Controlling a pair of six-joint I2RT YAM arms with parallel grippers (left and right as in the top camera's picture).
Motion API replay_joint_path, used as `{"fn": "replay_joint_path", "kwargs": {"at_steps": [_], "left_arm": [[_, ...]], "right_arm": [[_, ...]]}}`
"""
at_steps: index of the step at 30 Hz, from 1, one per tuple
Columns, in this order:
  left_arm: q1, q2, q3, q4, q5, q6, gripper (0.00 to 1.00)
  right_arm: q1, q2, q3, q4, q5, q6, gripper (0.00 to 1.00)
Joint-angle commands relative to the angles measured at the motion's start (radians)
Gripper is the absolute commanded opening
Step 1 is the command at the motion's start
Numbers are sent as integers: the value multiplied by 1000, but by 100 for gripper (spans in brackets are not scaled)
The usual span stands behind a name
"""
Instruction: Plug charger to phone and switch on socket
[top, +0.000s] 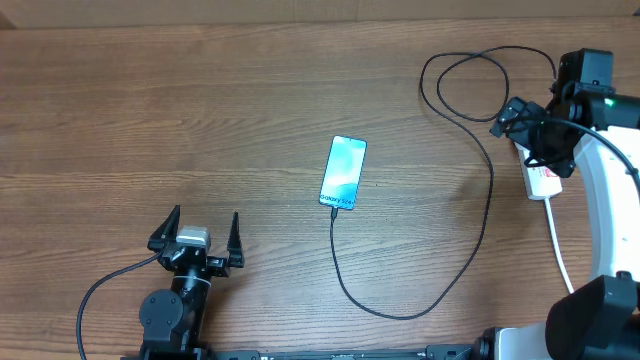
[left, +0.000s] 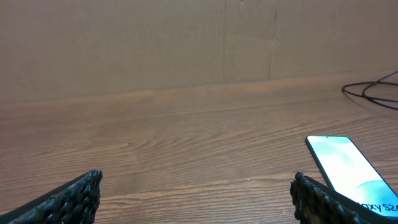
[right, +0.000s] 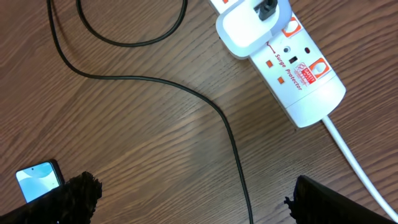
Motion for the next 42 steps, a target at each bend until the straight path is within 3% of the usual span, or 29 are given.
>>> {"fn": "replay_joint_path", "kwargs": {"at_steps": [1,13,25,32,42], "left_arm": [[9,-11,-3,-2,-10,16,100],[9,-11,-3,-2,-10,16,100],[9,-11,-3,-2,-10,16,100],[9,-11,-3,-2,-10,16,100],[9,-11,-3,-2,-10,16,100]], "right_arm": [[3,-68,-38,10,2,0,100],[62,-220,-286,14,1,0,100],[129,-249,-316,17,6,-2,100],[140,-251,-332,209,13,-5,100],[178,-251,-442,461,-86,-117,100]]}}
